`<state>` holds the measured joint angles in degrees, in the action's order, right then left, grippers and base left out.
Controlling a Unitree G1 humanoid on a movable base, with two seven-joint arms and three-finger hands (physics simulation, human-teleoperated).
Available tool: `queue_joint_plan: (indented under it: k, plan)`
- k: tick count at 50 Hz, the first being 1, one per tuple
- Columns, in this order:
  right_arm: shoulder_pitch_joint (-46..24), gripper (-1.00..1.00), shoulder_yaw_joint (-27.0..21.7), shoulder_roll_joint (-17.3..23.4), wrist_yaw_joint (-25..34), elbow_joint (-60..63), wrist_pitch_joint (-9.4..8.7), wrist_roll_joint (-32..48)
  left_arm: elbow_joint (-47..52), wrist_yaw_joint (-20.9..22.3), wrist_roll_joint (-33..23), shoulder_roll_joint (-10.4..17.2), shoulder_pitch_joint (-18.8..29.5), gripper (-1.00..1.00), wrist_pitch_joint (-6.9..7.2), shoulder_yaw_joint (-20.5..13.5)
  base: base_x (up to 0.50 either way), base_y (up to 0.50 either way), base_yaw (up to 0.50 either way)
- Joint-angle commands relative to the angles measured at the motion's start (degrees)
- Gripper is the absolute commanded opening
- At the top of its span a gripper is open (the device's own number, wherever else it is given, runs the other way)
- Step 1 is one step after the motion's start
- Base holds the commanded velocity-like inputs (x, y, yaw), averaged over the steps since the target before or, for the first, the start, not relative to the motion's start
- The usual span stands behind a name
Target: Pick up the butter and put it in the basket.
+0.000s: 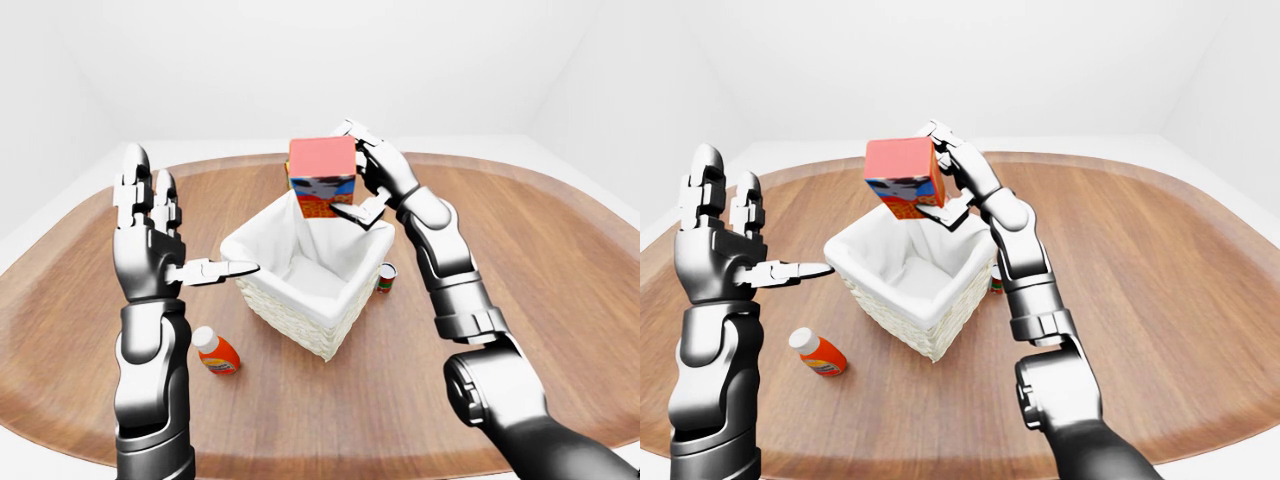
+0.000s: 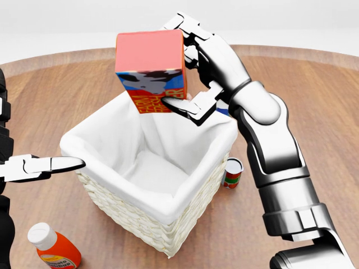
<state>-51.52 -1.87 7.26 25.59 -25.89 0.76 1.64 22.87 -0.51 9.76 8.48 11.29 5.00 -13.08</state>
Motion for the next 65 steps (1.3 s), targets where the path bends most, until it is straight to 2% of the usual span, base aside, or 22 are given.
queue_joint_plan:
  k: [1,23,39,55,65]
  plan:
    - [-1.3,-1.0,-0.6,-1.5,-3.4,-6.1,4.24,-2.8,0.0,0.0,-0.1,-0.1,-0.1,1.0,0.0,0.1,0.0,0.0,0.0]
    - [-4.5,-1.0,0.1,-3.3,-5.6,-23.5,4.24,0.8,0.3,0.1,-0.2,-0.4,-0.6,1.0,0.0,0.2,0.0,0.0,0.0]
    - [-4.5,-1.0,0.1,-4.0,-6.2,-27.3,4.24,1.8,0.1,0.0,-0.2,-0.4,-0.5,1.0,0.0,0.3,0.0,0.0,0.0]
    - [-7.7,-1.0,-0.7,-4.9,-6.5,-37.0,4.24,1.0,-0.2,0.1,-0.4,-0.6,-0.7,1.0,0.0,0.6,0.0,0.0,0.0]
    - [-7.7,-1.0,-0.8,-5.2,-6.5,-37.9,4.24,0.9,-0.3,0.1,-0.2,-0.5,-0.7,1.0,0.0,0.4,0.0,0.0,0.0]
